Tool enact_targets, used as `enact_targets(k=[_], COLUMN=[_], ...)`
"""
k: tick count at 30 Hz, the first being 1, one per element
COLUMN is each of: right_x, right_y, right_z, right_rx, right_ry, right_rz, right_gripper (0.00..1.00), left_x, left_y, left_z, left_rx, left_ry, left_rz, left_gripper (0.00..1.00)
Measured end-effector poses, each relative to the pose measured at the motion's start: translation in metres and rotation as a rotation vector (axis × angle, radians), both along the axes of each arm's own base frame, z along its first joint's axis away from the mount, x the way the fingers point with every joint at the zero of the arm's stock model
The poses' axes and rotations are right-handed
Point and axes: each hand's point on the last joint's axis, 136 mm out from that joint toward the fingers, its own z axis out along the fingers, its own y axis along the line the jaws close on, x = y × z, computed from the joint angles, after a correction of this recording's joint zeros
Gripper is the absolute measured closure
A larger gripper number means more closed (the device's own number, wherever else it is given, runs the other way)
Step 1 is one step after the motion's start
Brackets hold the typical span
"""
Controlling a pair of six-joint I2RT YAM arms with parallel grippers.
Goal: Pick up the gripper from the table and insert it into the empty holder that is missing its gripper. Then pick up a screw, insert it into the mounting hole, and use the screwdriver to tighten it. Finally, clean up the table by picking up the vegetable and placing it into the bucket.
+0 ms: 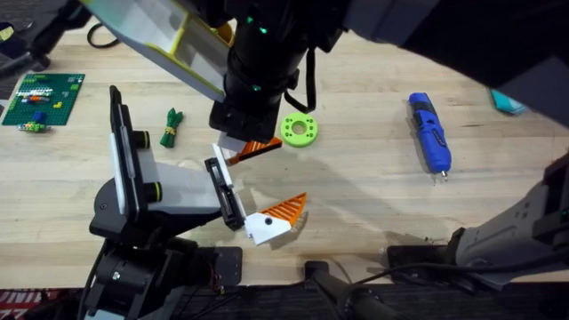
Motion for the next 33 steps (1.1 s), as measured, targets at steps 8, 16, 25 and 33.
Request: enact_targets(k=[8, 16, 25, 33], right_x=[-0.0024, -0.0025, -0.0073, -0.0083], right_y=[-0.0038, -0.0038, -0.0013, -0.0011], right_z=[-0.0016, -0.0016, -0.0007, -0.0007], right_rx=[-0.017, -0.016, -0.001, 0.0], right_ry=[0.01, 0.011, 0.036, 0.039], right_rz=[0.001, 0.001, 0.011, 0.019], right_gripper=[0.948, 0.948, 0.948, 0.948], left_x=[0.0, 0.0, 0.0, 0.0], left_y=[0.0, 0.0, 0.0, 0.0], left_z=[0.0003, 0.0003, 0.0004, 0.0004], left_rx=[-0.001, -0.001, -0.001, -0.001], left_ry=[-0.002, -0.002, -0.002, -0.002], left_rz=[0.0, 0.0, 0.0, 0.0], left_gripper=[0.014, 0.014, 0.014, 0.014])
